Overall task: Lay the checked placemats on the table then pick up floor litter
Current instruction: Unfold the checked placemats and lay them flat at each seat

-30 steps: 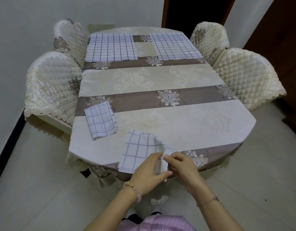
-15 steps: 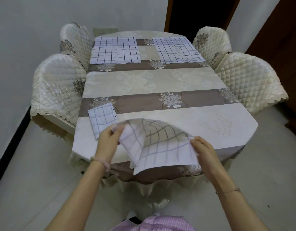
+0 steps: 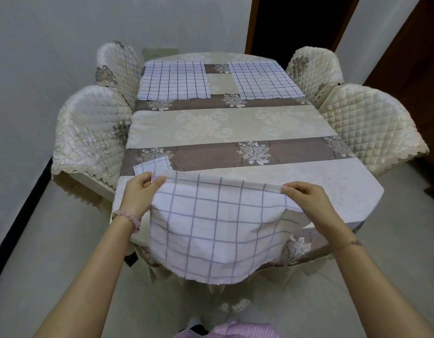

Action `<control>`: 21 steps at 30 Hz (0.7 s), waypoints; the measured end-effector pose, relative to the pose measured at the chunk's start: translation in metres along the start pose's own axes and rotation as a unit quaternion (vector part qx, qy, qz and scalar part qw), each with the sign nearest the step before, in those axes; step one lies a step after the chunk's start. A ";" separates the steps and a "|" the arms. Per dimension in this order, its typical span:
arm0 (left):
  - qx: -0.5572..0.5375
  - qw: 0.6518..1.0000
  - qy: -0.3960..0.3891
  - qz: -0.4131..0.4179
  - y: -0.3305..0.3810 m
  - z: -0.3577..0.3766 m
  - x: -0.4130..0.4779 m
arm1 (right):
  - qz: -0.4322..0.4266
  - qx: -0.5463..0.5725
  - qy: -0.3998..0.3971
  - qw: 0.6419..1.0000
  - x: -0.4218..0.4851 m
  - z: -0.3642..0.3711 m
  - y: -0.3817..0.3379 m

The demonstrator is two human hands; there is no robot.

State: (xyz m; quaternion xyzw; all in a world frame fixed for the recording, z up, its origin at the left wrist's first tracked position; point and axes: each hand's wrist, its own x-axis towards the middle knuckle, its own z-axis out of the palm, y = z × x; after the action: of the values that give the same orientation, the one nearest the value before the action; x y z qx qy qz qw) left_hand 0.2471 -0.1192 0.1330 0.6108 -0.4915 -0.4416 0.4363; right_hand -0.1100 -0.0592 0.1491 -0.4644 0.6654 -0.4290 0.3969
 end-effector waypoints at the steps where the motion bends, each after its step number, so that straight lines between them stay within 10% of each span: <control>1: 0.006 1.000 -0.006 -0.020 -0.006 0.001 0.001 | 0.006 -0.004 0.004 1.000 0.003 0.002 0.004; 8: -0.083 0.962 -0.123 -0.230 -0.047 0.018 -0.027 | 0.063 -0.021 0.031 0.997 0.023 0.010 0.040; 21: 0.030 0.929 -0.272 -0.249 -0.082 0.023 -0.080 | 0.117 -0.128 0.083 0.981 0.050 0.002 0.063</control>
State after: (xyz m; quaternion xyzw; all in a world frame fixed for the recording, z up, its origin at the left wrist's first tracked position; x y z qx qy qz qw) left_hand 0.2323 -0.0313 0.0573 0.5827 -0.4366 -0.6701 0.1438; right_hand -0.1379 -0.0949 0.0825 -0.3930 0.7951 -0.3284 0.3249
